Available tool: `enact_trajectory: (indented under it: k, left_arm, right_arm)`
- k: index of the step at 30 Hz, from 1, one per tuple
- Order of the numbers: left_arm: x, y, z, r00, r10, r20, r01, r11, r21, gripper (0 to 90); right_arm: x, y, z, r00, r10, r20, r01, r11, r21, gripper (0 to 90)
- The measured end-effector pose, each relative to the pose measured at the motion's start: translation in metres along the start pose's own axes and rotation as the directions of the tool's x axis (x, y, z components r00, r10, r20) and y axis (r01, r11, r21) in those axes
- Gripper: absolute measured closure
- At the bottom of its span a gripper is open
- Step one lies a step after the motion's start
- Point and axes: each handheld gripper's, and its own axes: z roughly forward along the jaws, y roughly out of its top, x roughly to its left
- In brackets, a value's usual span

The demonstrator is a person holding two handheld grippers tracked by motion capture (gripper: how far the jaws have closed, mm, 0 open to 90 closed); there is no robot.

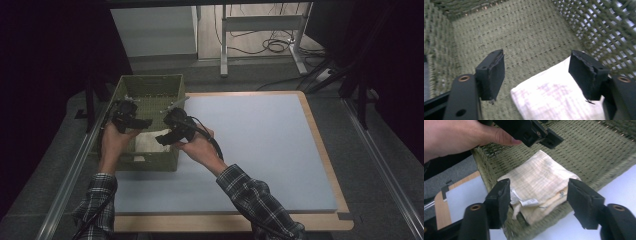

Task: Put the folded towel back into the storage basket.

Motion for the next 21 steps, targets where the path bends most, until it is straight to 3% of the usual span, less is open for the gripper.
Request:
enact_trajectory:
  k: [7,15,21]
  left_arm:
    - [-0.007,0.005,0.001,0.9982,-0.025,0.054,0.025,0.9997,0.010,19.7]
    - [-0.022,0.014,0.001,0.9969,-0.007,0.079,0.005,0.9997,0.023,11.4]
    - [-0.034,0.023,-0.005,0.9949,0.000,0.101,-0.001,1.0000,0.006,7.5]
  right_arm:
    - [-0.012,-0.013,-0.013,0.9997,-0.016,0.019,0.016,1.000,-0.004,26.5]
    - [-0.026,-0.033,-0.031,0.9990,-0.024,0.037,0.025,0.999,-0.031,22.2]
    - [-0.033,-0.049,-0.042,0.9980,-0.048,0.041,0.049,0.998,-0.027,17.3]
